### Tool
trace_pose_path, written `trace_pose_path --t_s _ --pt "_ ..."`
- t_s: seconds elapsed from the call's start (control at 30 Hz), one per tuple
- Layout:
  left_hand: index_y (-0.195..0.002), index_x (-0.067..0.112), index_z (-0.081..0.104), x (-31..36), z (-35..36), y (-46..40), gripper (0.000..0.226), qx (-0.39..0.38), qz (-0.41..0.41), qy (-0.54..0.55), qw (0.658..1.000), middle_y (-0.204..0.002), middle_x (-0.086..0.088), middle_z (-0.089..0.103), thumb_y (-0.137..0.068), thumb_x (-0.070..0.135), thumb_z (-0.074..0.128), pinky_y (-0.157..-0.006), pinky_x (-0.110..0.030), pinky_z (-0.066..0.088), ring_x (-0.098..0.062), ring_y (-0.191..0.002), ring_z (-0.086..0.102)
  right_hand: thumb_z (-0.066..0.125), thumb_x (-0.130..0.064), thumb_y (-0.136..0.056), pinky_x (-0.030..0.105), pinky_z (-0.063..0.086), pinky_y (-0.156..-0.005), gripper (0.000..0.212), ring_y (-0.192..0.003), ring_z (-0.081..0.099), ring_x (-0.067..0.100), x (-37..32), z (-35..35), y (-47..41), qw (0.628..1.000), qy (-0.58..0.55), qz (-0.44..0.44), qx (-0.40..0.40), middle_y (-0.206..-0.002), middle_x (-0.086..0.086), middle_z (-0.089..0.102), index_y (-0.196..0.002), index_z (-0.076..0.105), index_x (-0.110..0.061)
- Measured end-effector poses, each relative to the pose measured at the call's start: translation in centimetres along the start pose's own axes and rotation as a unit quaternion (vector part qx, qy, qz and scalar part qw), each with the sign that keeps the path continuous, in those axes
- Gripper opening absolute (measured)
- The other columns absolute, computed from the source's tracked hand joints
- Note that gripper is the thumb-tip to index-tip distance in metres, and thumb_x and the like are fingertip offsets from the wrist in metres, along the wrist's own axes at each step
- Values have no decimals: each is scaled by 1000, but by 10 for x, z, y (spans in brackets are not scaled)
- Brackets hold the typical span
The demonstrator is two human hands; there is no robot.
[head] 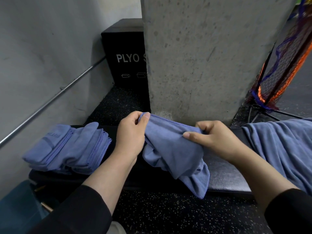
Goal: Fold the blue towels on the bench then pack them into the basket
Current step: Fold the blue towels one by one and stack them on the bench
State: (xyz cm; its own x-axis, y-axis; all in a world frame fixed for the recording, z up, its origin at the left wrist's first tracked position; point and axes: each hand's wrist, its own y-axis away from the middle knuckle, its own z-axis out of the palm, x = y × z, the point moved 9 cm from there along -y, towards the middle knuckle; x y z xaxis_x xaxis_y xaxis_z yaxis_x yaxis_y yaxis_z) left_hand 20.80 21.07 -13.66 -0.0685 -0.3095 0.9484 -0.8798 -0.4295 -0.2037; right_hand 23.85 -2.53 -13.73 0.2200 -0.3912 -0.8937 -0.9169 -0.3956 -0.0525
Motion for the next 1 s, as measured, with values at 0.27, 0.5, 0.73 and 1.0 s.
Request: trace_pose_path --t_s 0.27,0.5,0.73,1.0 --pt "-81 11 65 -1 -56 -8 24 99 35 -34 994 -64 8 55 -100 25 62 -57 -18 37 2 -56 43 79 -36 -84 32 38 -57 28 -57 52 13 19 -43 15 964 255 69 20 -59 -5 60 -70 61 -20" --pt "-76 1 59 -55 -51 -8 41 -57 -103 -149 982 -48 -5 44 -100 35 61 -50 -29 33 -19 -42 42 54 -17 -103 16 44 -46 31 -44 60 8 23 -60 38 981 132 122 78 -51 5 65 -74 59 -5" --pt "-95 22 60 -30 -10 -34 20 -61 -176 63 981 -88 -6 72 -109 25 46 -62 -30 57 -17 -75 70 48 -15 -104 48 57 -85 22 -91 72 30 22 -67 -8 974 -91 149 147 -105 22 73 -112 62 0" --pt "-99 31 69 116 -53 -117 22 60 85 58 993 -91 14 69 -101 19 50 -93 -40 57 -4 -87 63 45 -17 -103 41 57 -95 19 -100 61 11 -113 -139 -47 945 -150 -73 283 -103 0 65 -95 60 -25"
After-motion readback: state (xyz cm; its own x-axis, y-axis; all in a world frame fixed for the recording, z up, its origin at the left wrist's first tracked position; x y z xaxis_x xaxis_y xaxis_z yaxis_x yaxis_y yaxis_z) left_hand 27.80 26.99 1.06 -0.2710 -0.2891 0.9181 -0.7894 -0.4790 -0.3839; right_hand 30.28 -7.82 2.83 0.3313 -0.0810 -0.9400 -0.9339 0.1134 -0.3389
